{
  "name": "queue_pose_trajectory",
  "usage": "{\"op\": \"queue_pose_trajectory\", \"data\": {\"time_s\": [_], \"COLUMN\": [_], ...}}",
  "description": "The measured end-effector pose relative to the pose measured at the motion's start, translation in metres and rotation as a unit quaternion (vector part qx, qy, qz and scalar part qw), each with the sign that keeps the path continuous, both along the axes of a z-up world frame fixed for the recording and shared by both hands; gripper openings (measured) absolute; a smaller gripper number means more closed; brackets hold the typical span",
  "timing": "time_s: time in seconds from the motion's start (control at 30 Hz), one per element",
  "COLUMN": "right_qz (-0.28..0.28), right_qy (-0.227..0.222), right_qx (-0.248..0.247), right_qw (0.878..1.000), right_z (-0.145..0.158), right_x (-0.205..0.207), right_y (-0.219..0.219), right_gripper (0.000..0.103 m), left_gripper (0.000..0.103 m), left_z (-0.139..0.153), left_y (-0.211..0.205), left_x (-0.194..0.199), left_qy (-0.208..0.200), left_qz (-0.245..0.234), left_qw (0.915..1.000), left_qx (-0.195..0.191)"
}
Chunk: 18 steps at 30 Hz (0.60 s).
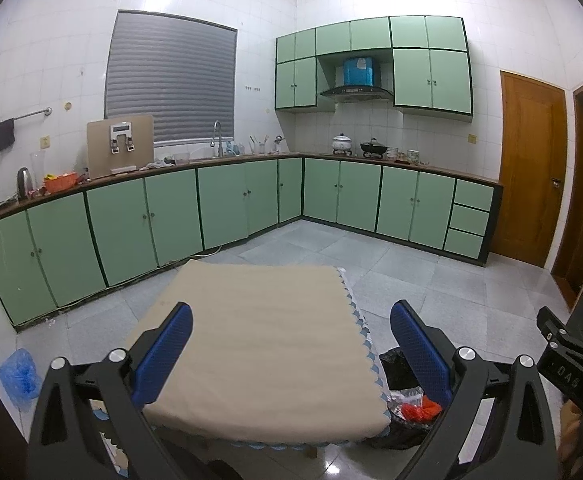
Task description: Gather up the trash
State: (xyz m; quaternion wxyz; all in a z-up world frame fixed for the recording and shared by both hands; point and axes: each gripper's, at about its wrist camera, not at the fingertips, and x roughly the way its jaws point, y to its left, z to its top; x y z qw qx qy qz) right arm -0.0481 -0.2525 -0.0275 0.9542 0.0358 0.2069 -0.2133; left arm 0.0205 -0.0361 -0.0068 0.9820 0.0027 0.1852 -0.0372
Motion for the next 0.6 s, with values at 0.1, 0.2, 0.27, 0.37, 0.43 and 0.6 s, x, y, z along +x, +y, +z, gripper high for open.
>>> {"op": "queue_pose_trajectory", "data": {"time_s": [0.1, 0.2, 0.27, 0.37, 0.43, 0.6], "right_qz": [-0.001, -0.002, -0.002, -0.003, -0.003, -0.003], "right_qy": [-0.002, -0.004, -0.004, -0.004, -0.005, -0.004], "right_qx": [0.001, 0.001, 0.002, 0.003, 0.001, 0.001], "right_qw": [1.000, 1.000, 1.000, 1.000, 1.000, 1.000], "right_z": [0.0000, 0.0005, 0.0003, 0.0000, -0.0003, -0.0005], "right_x": [-0.0001, -0.0010, -0.0016, -0.0024, -0.0005, -0.0005], "right_y": [-0.0011, -0.0023, -0.0034, -0.0034, -0.0016, -0.0016], "right_gripper": [0.098, 0.098, 0.098, 0.098, 0.098, 0.098], "left_gripper": [0.097, 0.097, 0.097, 0.097, 0.097, 0.097], "left_z": [-0.0013, -0.0020, -0.0015, -0.0017, -0.0016, -0.0016], "left_y": [-0.0031, -0.0034, -0.0016, 0.0012, 0.0011, 0.0022], "left_x": [-0.0015, -0.0030, -0.0024, -0.0021, -0.0022, -0.0011], "left_qy": [0.000, -0.001, -0.001, -0.001, -0.001, 0.000], "left_qz": [-0.001, -0.003, -0.002, -0.002, -0.002, -0.002], "left_qw": [1.0000, 1.0000, 1.0000, 1.0000, 1.0000, 1.0000], "left_qx": [0.001, -0.001, -0.002, -0.005, -0.004, -0.005]}}
